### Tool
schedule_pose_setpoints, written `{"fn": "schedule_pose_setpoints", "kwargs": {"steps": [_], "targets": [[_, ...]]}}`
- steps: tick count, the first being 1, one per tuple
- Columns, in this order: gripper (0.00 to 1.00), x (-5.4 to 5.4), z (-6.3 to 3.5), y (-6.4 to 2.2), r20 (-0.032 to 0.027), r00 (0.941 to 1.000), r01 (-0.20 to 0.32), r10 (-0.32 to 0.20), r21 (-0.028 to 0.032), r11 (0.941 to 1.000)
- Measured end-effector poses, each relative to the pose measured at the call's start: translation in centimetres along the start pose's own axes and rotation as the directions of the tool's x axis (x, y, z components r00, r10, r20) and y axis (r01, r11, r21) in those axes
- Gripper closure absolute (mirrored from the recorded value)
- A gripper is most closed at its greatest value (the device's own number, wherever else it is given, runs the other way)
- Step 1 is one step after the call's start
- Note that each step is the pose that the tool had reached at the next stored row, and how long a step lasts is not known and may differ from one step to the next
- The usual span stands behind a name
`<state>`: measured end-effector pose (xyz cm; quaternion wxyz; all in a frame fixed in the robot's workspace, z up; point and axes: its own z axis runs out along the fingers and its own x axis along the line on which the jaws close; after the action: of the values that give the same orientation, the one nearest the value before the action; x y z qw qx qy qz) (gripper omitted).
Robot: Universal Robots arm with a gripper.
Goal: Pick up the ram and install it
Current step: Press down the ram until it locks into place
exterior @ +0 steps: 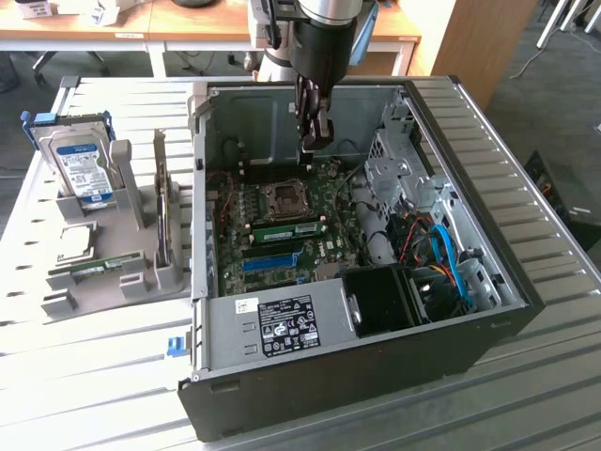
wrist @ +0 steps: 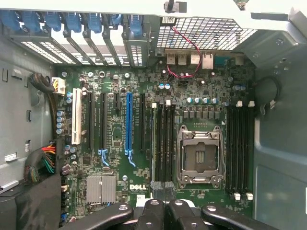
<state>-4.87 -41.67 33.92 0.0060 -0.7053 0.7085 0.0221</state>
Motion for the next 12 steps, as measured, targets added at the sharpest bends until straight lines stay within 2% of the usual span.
{"fn": "schedule_pose_setpoints", "kwargs": {"steps": [12], "targets": [[0.89,0.00,0.01,0.00,0.0003,1.0000,-0.010,0.010,0.0004,1.0000]]}}
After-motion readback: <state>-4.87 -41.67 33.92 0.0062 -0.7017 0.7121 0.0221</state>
